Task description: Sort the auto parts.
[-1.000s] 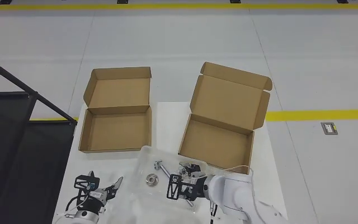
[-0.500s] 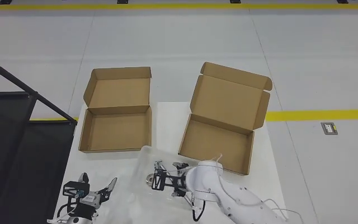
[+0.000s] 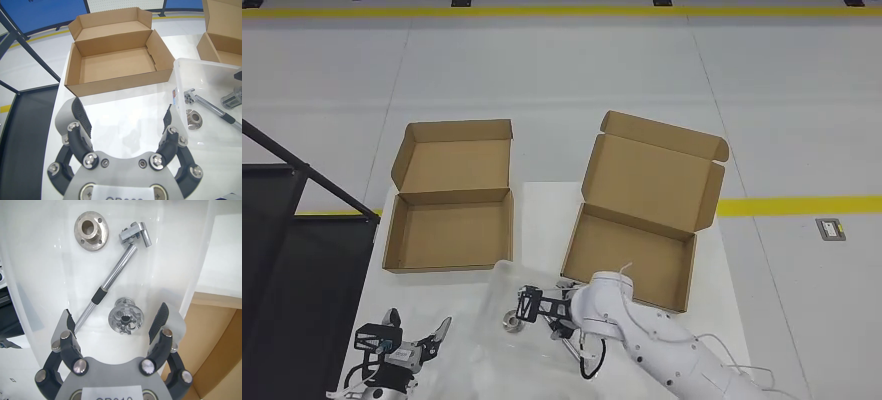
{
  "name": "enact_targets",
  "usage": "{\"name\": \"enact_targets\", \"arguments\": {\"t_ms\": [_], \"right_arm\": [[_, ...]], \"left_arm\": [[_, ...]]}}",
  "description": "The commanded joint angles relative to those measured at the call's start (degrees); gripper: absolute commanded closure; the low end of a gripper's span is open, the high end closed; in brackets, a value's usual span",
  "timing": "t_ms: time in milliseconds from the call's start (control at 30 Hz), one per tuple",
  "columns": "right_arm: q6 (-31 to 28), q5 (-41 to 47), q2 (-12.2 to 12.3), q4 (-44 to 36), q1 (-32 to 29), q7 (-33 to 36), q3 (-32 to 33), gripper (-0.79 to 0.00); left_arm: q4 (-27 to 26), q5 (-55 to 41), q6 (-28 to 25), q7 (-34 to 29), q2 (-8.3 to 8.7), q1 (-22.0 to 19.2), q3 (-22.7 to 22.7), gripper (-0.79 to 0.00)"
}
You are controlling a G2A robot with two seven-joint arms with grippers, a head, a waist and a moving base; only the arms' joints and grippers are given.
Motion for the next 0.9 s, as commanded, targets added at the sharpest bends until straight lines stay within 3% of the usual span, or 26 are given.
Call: {"name": "enact_targets", "arguments": {"t_ms": [0,67,500,533,567,600,633,667,867], "right_arm": [[0.2,-0.1,-0.2,0.3,-0.1,0.0,-0.2,-0.671],[0.0,0.1,-0.4,0.7,0.0,0.2,-0.3,-0.631],[2.3,-1.5,-1.7,4.9,1.1,0.9,-0.4,-0.548],[2.2,-1.5,-1.7,5.2,1.1,1.0,-0.3,-0.493],[2.2,-1.5,-1.8,5.4,1.1,1.0,-0.2,-0.379],[2.1,-1.5,-1.8,5.5,1.1,0.9,-0.2,-0.36],[2.2,-1.5,-1.9,5.6,1.0,0.9,0.0,-0.135],[2.5,-1.7,-1.8,5.5,0.9,1.0,0.2,0.0],[0.5,-1.8,-0.2,-2.0,-1.8,2.0,4.5,0.0]], "left_arm": [[0.0,0.0,0.0,0.0,0.0,0.0,0.0,-0.785],[0.0,0.0,0.0,0.0,0.0,0.0,0.0,-0.785],[0.0,0.0,0.0,0.0,0.0,0.0,0.0,-0.785],[0.0,0.0,0.0,0.0,0.0,0.0,0.0,-0.785],[0.0,0.0,0.0,0.0,0.0,0.0,0.0,-0.785],[0.0,0.0,0.0,0.0,0.0,0.0,0.0,-0.785],[0.0,0.0,0.0,0.0,0.0,0.0,0.0,-0.785],[0.0,0.0,0.0,0.0,0.0,0.0,0.0,-0.785],[0.0,0.0,0.0,0.0,0.0,0.0,0.0,-0.785]]}}
